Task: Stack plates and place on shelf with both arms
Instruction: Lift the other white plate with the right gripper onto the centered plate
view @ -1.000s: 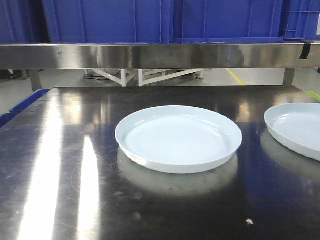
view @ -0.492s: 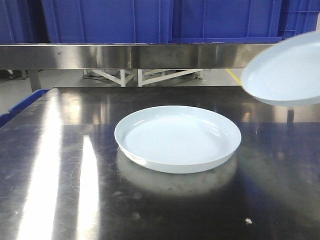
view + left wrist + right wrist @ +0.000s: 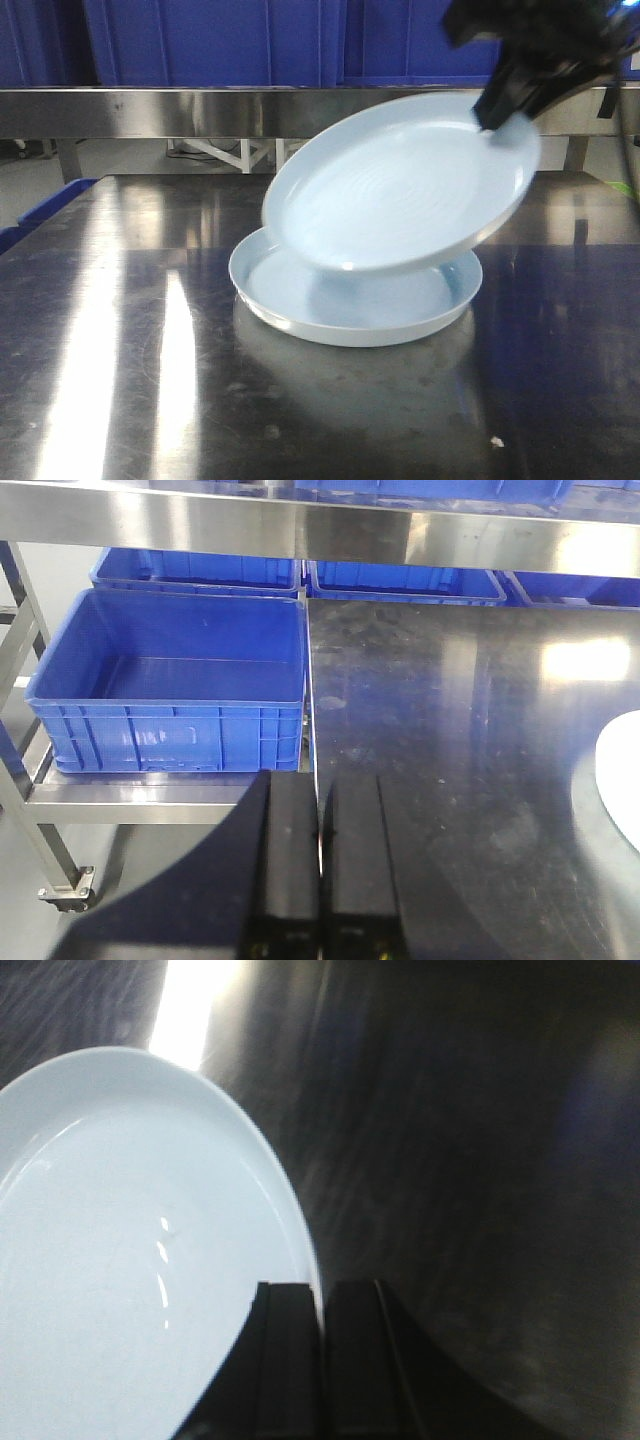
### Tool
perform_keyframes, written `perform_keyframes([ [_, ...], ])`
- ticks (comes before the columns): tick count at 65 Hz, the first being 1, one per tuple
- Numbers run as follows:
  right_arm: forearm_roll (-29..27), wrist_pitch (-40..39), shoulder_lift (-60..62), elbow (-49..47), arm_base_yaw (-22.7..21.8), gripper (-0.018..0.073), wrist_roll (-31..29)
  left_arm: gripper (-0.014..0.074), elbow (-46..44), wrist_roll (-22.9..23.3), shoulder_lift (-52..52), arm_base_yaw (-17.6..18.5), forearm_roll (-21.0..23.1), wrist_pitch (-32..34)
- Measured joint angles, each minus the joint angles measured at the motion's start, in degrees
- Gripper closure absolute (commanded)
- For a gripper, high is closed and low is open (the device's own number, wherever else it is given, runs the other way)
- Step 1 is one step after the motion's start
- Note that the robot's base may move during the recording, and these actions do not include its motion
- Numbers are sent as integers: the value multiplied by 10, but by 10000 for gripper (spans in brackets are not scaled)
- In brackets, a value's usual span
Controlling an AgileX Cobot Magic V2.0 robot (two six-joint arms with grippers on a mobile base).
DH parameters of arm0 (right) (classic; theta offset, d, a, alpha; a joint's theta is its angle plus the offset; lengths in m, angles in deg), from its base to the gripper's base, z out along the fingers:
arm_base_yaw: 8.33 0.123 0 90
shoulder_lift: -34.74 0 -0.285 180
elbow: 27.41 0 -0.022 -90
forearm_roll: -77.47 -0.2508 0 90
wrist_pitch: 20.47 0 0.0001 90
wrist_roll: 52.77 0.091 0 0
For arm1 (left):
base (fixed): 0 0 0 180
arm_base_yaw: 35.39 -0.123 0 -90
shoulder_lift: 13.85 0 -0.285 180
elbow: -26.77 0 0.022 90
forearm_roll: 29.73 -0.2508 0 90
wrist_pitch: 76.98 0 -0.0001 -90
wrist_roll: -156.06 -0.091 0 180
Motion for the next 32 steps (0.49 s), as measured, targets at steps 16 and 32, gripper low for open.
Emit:
perform_keyframes([
  [16, 0, -26, -51, 0, 34, 534, 0, 513, 0, 0, 0, 0, 0, 0],
  [32, 0, -33, -74, 0, 39, 405, 0, 513, 0, 0, 0, 0, 0, 0],
])
